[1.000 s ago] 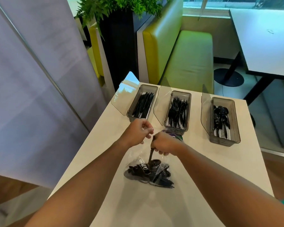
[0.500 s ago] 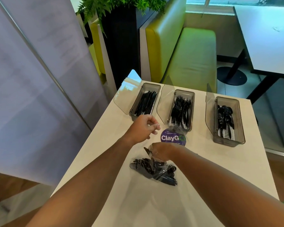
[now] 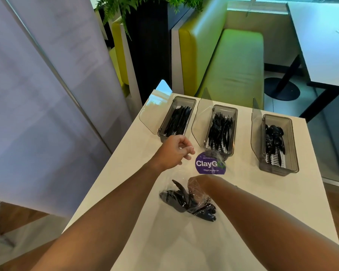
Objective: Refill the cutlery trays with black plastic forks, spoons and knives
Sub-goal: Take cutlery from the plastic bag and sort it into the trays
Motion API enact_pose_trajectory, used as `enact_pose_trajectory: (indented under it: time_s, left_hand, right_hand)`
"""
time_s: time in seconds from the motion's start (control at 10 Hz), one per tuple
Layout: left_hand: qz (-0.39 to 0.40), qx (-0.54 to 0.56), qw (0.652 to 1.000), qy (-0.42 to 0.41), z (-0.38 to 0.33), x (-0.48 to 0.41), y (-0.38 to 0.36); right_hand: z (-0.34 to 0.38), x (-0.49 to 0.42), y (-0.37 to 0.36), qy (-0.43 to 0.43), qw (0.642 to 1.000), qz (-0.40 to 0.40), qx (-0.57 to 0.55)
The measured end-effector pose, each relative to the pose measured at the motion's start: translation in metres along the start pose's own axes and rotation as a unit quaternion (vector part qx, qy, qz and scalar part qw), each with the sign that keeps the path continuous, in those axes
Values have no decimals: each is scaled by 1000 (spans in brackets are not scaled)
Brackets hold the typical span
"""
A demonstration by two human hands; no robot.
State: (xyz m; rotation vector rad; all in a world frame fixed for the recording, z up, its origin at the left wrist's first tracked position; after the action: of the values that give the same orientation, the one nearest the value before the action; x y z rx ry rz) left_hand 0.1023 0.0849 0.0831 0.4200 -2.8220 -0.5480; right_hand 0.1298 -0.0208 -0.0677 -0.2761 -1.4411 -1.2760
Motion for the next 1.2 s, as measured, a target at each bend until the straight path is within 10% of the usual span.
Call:
enact_pose_trajectory:
  time_s: [1.2]
  left_hand:
    - [63, 104, 992, -33, -19, 9, -44]
  right_hand:
    - [25, 46, -31, 49, 977, 38, -203]
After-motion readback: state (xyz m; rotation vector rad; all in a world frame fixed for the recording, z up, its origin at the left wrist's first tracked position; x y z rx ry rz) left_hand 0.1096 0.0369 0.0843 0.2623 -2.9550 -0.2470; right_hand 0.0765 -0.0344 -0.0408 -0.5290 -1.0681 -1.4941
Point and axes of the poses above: each hand's wrist, its own x-axis away from the middle knuckle, its own y-axis out of the back of the hand, z = x × y, the point moved 8 cm from there along -x, towards the middle knuckle
